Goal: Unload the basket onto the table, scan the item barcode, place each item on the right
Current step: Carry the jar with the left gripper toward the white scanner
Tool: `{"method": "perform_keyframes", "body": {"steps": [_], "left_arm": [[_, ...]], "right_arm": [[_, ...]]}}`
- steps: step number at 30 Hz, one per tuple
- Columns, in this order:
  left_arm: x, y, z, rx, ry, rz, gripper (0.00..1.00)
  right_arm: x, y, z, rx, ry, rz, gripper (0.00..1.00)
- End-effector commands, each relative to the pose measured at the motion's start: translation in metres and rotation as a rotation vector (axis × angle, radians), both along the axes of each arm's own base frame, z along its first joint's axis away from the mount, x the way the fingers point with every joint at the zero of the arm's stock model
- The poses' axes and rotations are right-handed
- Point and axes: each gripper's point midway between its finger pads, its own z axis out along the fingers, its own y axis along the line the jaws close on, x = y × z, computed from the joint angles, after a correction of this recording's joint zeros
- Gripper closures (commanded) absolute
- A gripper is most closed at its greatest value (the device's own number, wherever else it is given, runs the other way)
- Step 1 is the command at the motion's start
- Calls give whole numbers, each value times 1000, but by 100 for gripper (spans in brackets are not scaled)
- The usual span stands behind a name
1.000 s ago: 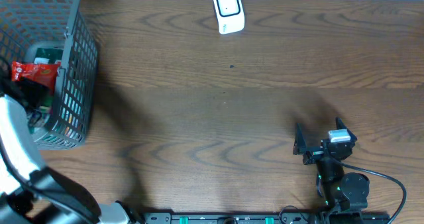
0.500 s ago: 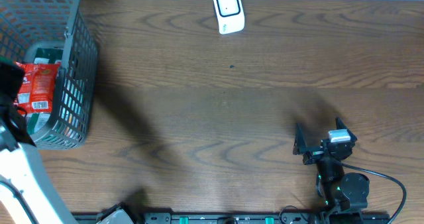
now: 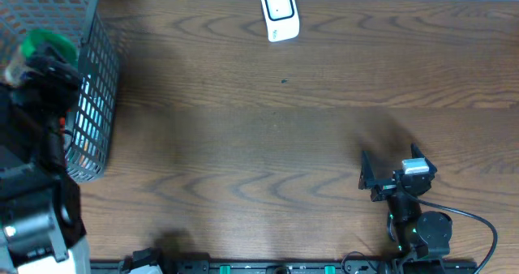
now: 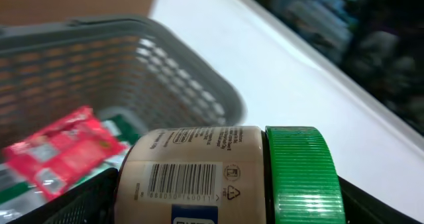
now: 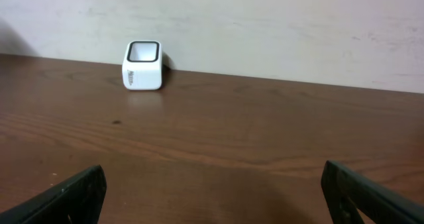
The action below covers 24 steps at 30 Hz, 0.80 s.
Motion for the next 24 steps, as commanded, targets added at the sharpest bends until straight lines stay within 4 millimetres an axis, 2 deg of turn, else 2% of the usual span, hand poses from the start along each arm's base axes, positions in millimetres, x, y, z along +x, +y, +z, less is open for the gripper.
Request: {"method": "perform_keyframes", "body": {"steps": [1,5,11,12,13,17,22,23,24], "left_arm": [[1,-30,12,14,-28,-95,38],[11,-68,-6,0,44,-225,39],[28,-144,-54,-1,227,-461,38],[34,-170,-73,8,296,-533,39],[37,-184,-85,14,339,-570,38],[47,-234,-139,48,508,-682,38],[55,-285,-205,101,685,-773,39],[56,-301,-227,121,734,-800,38],[57,-310,-240,132,759,-815,38]], "right_arm": [[0,0,0,17,3,0,1],[0,0,0,17,3,0,1],[0,0,0,17,3,0,1],[0,0,0,17,3,0,1],[0,0,0,17,3,0,1],[0,0,0,17,3,0,1],[0,0,0,17,3,0,1],[0,0,0,17,3,0,1],[0,0,0,17,3,0,1]]}}
